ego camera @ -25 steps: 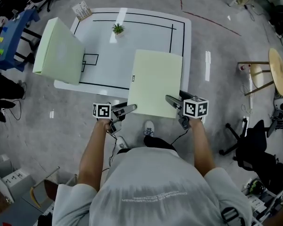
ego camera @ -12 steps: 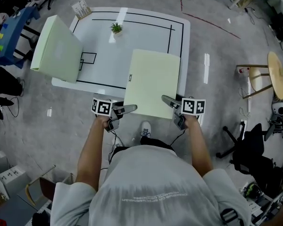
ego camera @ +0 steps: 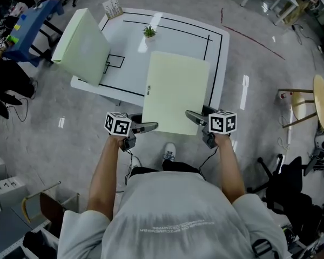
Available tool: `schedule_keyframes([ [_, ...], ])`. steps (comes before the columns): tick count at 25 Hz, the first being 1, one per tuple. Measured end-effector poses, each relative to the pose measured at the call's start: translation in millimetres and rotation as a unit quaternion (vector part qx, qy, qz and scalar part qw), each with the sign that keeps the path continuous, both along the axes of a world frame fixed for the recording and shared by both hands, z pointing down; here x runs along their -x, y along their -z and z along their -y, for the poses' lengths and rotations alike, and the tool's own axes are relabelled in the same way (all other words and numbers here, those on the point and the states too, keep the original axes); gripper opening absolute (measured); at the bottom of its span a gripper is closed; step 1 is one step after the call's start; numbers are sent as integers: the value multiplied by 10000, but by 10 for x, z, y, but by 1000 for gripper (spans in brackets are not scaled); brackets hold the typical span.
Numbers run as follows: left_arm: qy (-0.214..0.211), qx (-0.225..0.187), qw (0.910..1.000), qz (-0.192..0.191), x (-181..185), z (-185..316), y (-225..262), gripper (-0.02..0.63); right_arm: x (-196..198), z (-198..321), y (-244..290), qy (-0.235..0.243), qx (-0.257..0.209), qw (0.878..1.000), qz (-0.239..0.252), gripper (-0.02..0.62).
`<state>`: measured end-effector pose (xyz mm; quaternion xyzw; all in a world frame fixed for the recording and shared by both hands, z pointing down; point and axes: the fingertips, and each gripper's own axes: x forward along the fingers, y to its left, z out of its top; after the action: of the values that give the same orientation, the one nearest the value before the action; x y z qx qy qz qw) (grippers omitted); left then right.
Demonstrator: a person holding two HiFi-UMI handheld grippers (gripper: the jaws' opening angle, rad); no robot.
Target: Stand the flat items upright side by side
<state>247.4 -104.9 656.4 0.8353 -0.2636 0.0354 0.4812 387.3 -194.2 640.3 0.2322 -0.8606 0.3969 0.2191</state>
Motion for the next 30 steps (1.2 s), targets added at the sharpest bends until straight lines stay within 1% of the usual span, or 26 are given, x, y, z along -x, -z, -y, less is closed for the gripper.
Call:
schedule_keyframes([
  [4,416,-460,9977,272,159,-24,203,364,233,75,215,400,-497,9979,53,387],
  [7,788,-905,9916,485,313,-32,331,364,437,140,355,702,-862,9938,76,387],
  [9,1000,-1237,9844,749,392,-48,380,364,560,170,424,975,-1136,9887,-2,387],
  [11,1164,-1528,9753,1086,454,-50,392,363,676,205,486,1300,-1401,9815,-102,387],
  [15,1391,-1954,9558,1700,498,-13,385,356,814,295,575,1783,-1859,9655,-381,387],
  [17,1464,-2131,9456,1973,516,26,376,356,858,346,598,1918,-2068,9583,-452,388],
  [19,1510,-2245,9374,2193,541,68,359,354,900,394,598,2048,-2269,9510,-475,388],
  [22,1496,-2373,9291,2411,528,125,344,353,927,480,591,2210,-2563,9394,-538,391],
  [26,1268,-2623,9168,2733,429,178,347,347,952,655,640,2246,-3108,9203,-774,391],
  [28,1247,-2762,9072,2917,417,220,370,348,993,724,663,2224,-3248,9156,-823,391],
  [30,1217,-2919,8944,3162,426,266,386,350,1029,771,658,2232,-3316,9126,-862,391],
])
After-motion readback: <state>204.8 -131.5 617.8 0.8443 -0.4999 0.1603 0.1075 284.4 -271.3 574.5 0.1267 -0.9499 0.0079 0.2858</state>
